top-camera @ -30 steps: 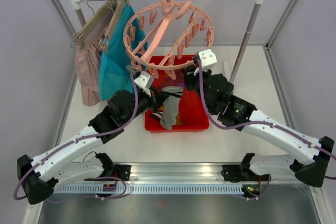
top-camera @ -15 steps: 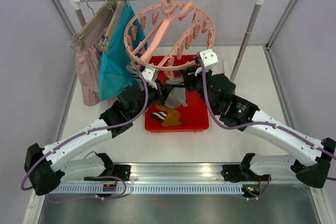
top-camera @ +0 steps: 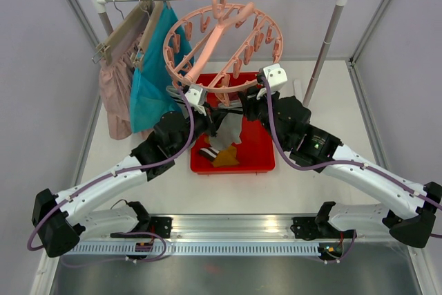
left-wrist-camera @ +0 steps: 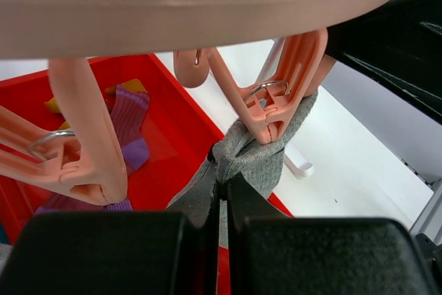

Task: Clip the socks to the hanger
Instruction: Clamp the sock onto the hanger.

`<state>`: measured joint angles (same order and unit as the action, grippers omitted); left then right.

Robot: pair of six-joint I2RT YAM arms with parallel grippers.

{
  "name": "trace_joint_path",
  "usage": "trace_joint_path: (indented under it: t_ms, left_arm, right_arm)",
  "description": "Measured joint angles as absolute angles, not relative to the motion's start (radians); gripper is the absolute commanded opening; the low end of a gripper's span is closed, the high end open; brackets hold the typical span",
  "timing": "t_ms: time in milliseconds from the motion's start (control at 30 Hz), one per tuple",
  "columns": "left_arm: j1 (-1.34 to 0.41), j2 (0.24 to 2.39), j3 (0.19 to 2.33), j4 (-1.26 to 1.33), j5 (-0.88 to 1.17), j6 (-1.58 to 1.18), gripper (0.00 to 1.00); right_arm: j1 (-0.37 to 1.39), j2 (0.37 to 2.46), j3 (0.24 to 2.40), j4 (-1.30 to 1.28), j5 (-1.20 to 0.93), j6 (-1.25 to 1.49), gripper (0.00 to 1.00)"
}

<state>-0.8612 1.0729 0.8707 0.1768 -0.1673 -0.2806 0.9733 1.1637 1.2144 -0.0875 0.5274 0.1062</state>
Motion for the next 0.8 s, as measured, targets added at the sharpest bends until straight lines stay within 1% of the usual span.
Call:
trace_joint_path:
  t_ms: [800]
  left_arm:
    - [-0.861,1.093,0.871,0.223,-0.191,-0.287,0.02]
  right_arm:
    - [0.973,1.164,1.218,-0.092,0.525,0.109,0.00]
